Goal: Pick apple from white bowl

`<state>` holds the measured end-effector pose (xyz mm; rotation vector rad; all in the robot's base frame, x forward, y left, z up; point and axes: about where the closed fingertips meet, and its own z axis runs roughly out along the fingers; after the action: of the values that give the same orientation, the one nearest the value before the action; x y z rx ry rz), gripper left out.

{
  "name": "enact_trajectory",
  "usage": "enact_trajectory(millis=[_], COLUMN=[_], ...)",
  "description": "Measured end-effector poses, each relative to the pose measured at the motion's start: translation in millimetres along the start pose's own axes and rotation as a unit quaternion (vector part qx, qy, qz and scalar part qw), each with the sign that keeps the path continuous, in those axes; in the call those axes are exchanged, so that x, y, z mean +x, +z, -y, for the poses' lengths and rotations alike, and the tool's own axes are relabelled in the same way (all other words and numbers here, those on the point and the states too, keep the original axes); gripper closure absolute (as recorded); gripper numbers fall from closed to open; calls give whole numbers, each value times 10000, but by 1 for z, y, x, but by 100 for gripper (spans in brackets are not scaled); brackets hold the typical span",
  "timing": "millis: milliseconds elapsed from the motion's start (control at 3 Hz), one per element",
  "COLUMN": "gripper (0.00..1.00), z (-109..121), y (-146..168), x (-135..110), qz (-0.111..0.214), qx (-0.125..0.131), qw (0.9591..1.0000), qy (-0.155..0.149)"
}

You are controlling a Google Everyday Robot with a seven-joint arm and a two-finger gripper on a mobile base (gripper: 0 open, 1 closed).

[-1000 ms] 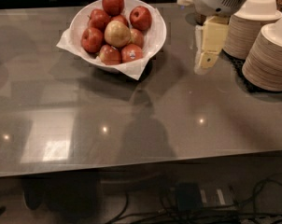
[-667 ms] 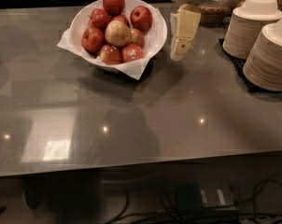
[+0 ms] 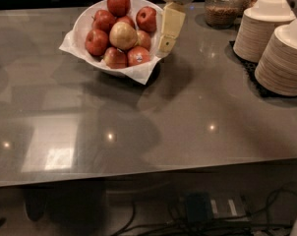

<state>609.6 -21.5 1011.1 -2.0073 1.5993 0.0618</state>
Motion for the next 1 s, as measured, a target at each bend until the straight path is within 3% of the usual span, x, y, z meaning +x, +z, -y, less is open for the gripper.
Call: enact_trajectory(millis=[667,1000], gripper=[0,0], z=[48,69], y=[38,59], x=[12,18], qz=[91,219], qx=[141,135], qw=[9991,9987], qy=[-381,-429])
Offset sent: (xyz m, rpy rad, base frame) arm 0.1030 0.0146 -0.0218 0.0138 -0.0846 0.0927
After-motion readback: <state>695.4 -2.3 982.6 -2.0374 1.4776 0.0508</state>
